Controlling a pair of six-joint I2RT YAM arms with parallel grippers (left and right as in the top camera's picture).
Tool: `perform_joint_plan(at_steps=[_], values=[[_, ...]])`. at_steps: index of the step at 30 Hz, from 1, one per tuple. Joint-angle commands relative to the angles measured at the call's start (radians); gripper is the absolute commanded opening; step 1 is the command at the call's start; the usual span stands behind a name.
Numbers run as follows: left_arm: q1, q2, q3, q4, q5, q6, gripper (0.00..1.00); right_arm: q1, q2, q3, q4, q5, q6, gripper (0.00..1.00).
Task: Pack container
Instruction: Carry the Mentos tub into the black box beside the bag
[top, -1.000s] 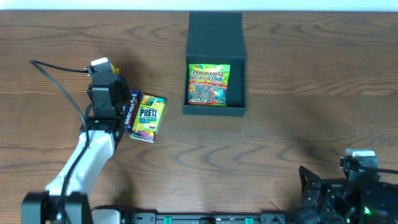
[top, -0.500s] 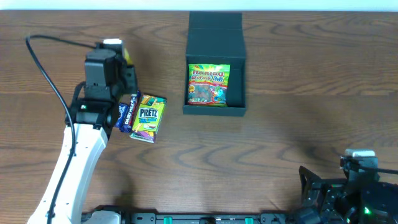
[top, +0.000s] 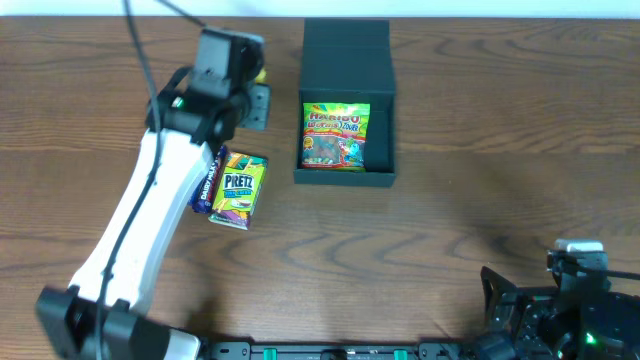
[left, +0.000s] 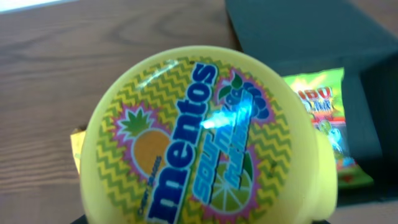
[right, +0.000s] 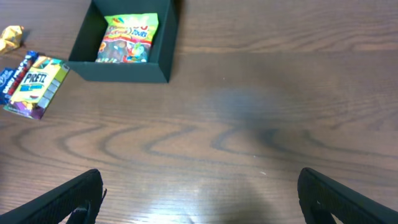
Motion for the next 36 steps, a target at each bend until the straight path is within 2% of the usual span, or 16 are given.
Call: perform_joint_plan(at_steps=[1, 8, 15, 18, 24, 30, 36], values=[[-0.043, 0.079, 0.146, -0.059, -0.002, 0.018, 0.06, 0.006, 0.000, 0.006, -0.001, 0.008, 0.010, 0.99], [-0.122, 0.269, 0.389, -0.257, 0.115, 0.016, 0.06, 0.006, 0.000, 0.006, -0.001, 0.009, 0.010, 0.99], [-0.181, 0.423, 0.502, -0.353, 0.164, -0.017, 0.06, 0.006, 0.000, 0.006, -0.001, 0.008, 0.010, 0.99], [-0.195, 0.490, 0.544, -0.396, 0.230, -0.046, 0.06, 0.006, 0.000, 0.006, -0.001, 0.008, 0.010, 0.99], [-0.203, 0.585, 0.592, -0.409, 0.320, -0.135, 0.06, 0.006, 0.000, 0.006, -0.001, 0.009, 0.010, 0.99], [-0.220, 0.655, 0.653, -0.399, 0.418, -0.172, 0.05, 0.006, 0.000, 0.006, -0.001, 0.009, 0.010, 0.99], [-0.272, 0.713, 0.704, -0.402, 0.420, -0.186, 0.05, 0.006, 0.000, 0.006, -0.001, 0.009, 0.010, 0.99]])
